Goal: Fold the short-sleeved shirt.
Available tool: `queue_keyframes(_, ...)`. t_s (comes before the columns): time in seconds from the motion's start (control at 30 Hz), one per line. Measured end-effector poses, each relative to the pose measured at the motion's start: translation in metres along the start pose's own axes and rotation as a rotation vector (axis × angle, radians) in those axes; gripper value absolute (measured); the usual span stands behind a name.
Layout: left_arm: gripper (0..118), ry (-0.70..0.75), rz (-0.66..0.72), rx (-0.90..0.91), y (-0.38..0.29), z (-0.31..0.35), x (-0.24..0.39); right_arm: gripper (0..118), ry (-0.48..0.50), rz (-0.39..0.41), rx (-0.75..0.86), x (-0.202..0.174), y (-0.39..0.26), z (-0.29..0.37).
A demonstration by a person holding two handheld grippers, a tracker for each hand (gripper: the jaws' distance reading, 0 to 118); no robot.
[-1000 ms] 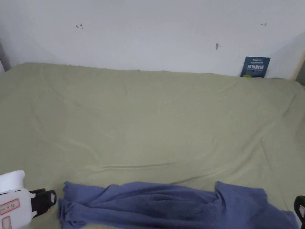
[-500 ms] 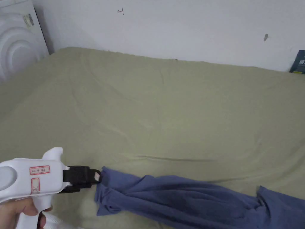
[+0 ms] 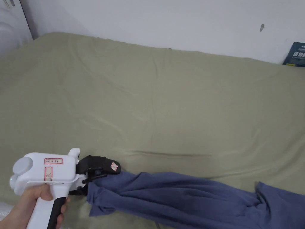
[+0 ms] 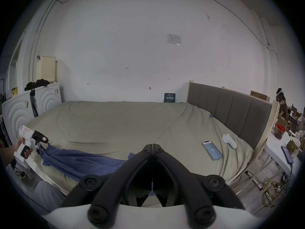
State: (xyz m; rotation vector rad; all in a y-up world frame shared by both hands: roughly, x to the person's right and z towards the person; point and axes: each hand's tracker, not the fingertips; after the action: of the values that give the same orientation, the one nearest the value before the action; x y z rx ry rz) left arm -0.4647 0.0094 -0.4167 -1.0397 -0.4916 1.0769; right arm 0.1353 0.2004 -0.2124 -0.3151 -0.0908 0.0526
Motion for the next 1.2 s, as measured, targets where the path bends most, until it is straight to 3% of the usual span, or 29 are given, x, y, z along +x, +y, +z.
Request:
queue_keyframes(0.03, 63, 0.012, -0.014, -0.004, -0.009, 0.000, 0.009, 0, 0.005, -0.006, -0.004, -0.001, 0.000, -0.002)
queue_keyframes(0.07, 18, 0.022, -0.025, -0.005, -0.013, -0.002, 0.012, 0, 0.007, -0.011, -0.005, -0.001, 0.000, -0.002)
queue_keyframes(0.1, 9, 0.120, -0.022, -0.025, -0.013, -0.006, 0.008, 0, 0.006, -0.012, -0.005, -0.002, 0.000, -0.002)
queue_keyframes(0.17, 8, 0.189, -0.060, -0.021, -0.026, -0.010, 0.015, 0, 0.013, -0.012, -0.008, -0.002, 0.000, -0.003)
queue_keyframes(0.2, 7, 0.078, -0.023, -0.007, -0.030, -0.010, 0.027, 0, 0.013, -0.009, -0.008, -0.003, 0.001, -0.002)
queue_keyframes(0.3, 6, 0.143, -0.109, -0.002, -0.034, -0.002, 0.049, 0, 0.020, -0.009, -0.006, -0.001, 0.003, -0.002)
queue_keyframes(0.5, 6, 0.185, -0.134, 0.040, -0.001, 0.026, 0.050, 0, 0.034, -0.059, -0.005, 0.007, 0.001, -0.003)
queue_keyframes(0.77, 6, 0.293, -0.159, 0.110, -0.002, 0.061, 0.077, 0, 0.035, -0.039, 0.009, 0.013, 0.002, 0.000)
queue_keyframes(1.2, 6, 0.554, -0.382, 0.142, -0.043, 0.009, 0.221, 0, 0.072, -0.078, 0.015, 0.026, -0.005, 0.004)
